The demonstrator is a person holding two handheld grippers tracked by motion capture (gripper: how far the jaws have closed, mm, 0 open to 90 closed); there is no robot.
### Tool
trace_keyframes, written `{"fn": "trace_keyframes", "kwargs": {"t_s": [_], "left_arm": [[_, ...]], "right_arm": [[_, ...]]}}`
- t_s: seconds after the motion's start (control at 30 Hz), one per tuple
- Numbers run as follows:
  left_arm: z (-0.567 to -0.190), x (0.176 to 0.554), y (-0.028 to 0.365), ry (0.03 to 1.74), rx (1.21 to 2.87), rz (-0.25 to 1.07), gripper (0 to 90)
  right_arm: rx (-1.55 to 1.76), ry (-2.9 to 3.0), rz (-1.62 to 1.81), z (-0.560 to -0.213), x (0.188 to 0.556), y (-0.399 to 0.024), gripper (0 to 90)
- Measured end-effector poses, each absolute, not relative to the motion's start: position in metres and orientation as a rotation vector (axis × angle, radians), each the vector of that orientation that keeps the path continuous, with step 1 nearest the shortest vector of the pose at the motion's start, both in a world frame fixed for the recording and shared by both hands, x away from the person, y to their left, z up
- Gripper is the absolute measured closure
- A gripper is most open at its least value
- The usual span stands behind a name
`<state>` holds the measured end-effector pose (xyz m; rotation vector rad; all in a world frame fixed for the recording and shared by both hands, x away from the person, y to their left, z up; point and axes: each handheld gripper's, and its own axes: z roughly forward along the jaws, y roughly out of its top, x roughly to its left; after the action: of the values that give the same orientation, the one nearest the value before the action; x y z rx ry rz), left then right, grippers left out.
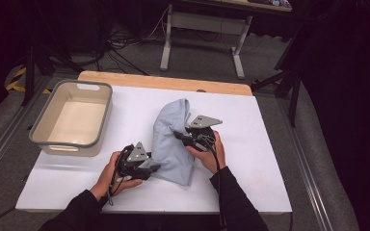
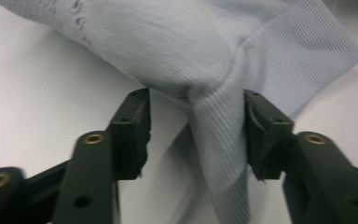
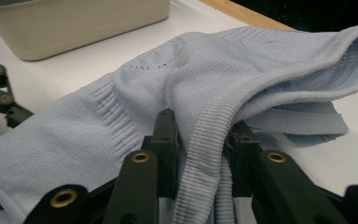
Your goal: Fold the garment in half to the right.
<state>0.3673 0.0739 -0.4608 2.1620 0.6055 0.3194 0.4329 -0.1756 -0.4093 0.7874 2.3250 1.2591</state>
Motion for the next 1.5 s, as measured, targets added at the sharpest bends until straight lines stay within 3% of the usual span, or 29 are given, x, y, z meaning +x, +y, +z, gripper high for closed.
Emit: {"fn": "trace_keyframes", "kwargs": {"t_s": [0.23,0.4,0.53,0.6,0.73,0.87,1.5], "left_arm": [[-0.468,0.374,0.07,0.641,2.166,0.261,28.0],[-0.469,0.377,0.067,0.642,2.192,0.225,28.3],[-0.47,0.38,0.066,0.63,2.189,0.143,36.1],[-0.47,0.38,0.065,0.599,2.189,0.106,50.0],[-0.469,0.379,0.065,0.564,2.188,0.073,68.5],[-0.466,0.374,0.065,0.542,2.196,0.123,78.1],[-0.453,0.366,0.071,0.509,2.185,0.263,79.0]], "right_arm": [[0.749,2.312,1.275,-0.408,0.43,-0.174,70.0],[0.716,2.3,1.293,-0.406,0.427,-0.174,70.0],[0.689,2.289,1.308,-0.404,0.424,-0.173,70.0],[0.683,2.286,1.306,-0.403,0.423,-0.172,70.0],[0.672,2.282,1.307,-0.403,0.421,-0.172,70.0],[0.668,2.272,1.304,-0.401,0.42,-0.171,70.0],[0.647,2.196,1.348,-0.391,0.412,-0.171,69.9]]}}
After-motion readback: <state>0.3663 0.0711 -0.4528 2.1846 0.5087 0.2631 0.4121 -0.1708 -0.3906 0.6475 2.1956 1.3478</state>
